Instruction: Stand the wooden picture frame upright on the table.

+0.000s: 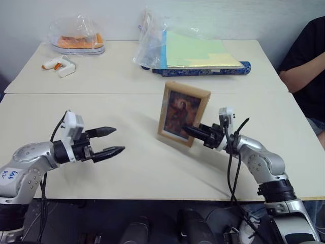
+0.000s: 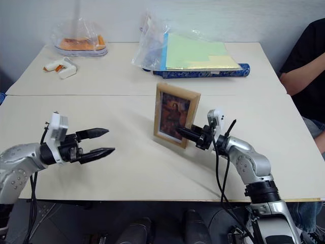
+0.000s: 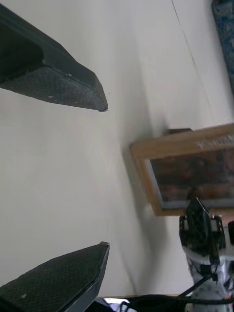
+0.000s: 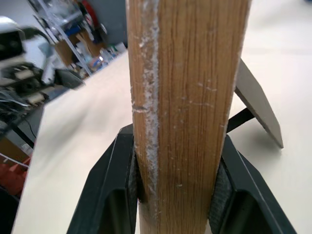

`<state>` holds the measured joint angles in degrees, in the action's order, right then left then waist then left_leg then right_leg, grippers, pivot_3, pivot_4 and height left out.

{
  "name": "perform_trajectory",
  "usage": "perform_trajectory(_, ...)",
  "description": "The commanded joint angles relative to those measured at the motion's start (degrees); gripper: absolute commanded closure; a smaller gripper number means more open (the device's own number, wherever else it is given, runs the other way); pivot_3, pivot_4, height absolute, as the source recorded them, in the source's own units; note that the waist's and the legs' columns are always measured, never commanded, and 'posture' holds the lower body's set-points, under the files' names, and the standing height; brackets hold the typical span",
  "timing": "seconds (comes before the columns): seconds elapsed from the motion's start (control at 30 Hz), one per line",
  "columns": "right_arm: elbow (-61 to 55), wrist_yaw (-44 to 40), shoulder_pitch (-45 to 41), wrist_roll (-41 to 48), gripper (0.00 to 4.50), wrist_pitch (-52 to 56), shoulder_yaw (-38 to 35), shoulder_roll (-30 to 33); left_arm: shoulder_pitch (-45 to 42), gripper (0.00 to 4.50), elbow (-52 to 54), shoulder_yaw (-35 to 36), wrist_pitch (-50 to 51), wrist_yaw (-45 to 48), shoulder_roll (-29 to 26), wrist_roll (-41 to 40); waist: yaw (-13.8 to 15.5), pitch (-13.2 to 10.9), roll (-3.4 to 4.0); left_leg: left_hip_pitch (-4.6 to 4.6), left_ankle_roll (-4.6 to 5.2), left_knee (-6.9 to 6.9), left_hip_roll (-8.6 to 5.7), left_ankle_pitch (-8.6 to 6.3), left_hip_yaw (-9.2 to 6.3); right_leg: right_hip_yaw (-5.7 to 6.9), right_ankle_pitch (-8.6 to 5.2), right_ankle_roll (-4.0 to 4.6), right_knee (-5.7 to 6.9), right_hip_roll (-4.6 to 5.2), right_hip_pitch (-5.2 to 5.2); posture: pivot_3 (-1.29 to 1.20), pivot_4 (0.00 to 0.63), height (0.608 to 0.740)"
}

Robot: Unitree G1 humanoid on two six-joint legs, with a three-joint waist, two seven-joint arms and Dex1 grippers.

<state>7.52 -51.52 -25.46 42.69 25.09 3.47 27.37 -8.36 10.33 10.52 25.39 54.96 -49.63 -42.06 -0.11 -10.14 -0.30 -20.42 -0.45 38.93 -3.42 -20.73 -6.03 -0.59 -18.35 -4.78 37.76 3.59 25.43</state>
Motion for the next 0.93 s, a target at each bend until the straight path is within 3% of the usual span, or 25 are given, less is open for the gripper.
perform_trajectory(0.03, 1.6, -1.3, 0.8, -3.5, 3.22, -1.7, -0.3, -1.5, -1.1, 0.0, 0.5, 1.2, -1.7, 0.9, 0.9, 1.6, -0.1, 0.0, 0.0, 0.01, 0.0, 0.02, 0.0, 0.0, 0.0, 0.0, 0.0, 0.0, 0.03, 0.0, 0.0, 0.0, 0.15, 0.74)
perform_trajectory(0.17, 5.3, -2.8, 2.1, -10.4, 3.22, -7.9, 1.1, -1.7, -2.2, 0.0, -0.3, 1.7, -1.7, 1.3, 1.3, 3.0, -0.2, 0.0, -0.01, 0.04, -0.02, 0.04, 0.02, -0.01, 0.01, -0.01, 0.0, 0.0, 0.08, -0.04, -0.01, 0.0, 0.15, 0.74)
perform_trajectory(0.27, 4.3, -4.2, 2.2, -8.2, 3.22, -5.4, -0.4, -2.0, -2.6, 0.0, -1.1, 2.1, -1.6, 2.0, 1.1, 3.7, -0.1, 0.0, -0.04, 0.09, -0.02, 0.06, 0.01, -0.01, 0.01, -0.01, 0.0, 0.0, 0.08, -0.04, -0.07, 0.0, 0.15, 0.74)
perform_trajectory(0.43, -1.5, -7.3, 3.1, -8.4, 1.61, -9.4, -2.8, -1.2, -2.0, 0.0, -2.7, 2.8, -2.6, 3.2, 0.5, 5.5, -0.1, 0.0, -0.03, 0.02, -0.03, 0.04, 0.01, -0.03, -0.01, 0.02, 0.0, 0.0, 0.06, -0.04, -0.01, 0.0, 0.15, 0.74)
perform_trajectory(0.6, -9.7, -15.2, 10.8, -10.7, 0.02, -13.8, -5.4, 8.0, 5.3, 0.0, -5.9, 4.9, -10.0, 6.3, -1.0, 11.7, 0.0, 0.0, 0.0, 0.01, 0.01, 0.02, 0.02, -0.06, 0.0, 0.02, 0.0, 0.0, -0.02, -0.04, -0.02, 0.0, 0.15, 0.74)
perform_trajectory(0.8, -2.6, -23.4, 17.1, -20.8, 0.02, -40.1, -9.8, 15.5, 16.0, 0.0, -7.8, 10.1, -18.7, 7.5, -1.4, 16.7, 0.0, 0.0, -0.03, 0.06, 0.03, 0.0, 0.03, -0.09, 0.07, -0.02, 0.0, -0.01, -0.04, -0.06, -0.07, 0.0, 0.15, 0.74)
perform_trajectory(0.93, 3.7, -24.8, 17.8, -21.2, 0.02, -47.5, -12.5, 16.9, 20.3, 0.0, -6.4, 13.9, -20.2, 6.0, 0.3, 16.5, 0.1, 0.0, -0.04, 0.14, 0.06, 0.02, 0.05, -0.11, 0.06, -0.01, 0.0, -0.01, -0.05, -0.06, -0.19, 0.0, 0.15, 0.74)
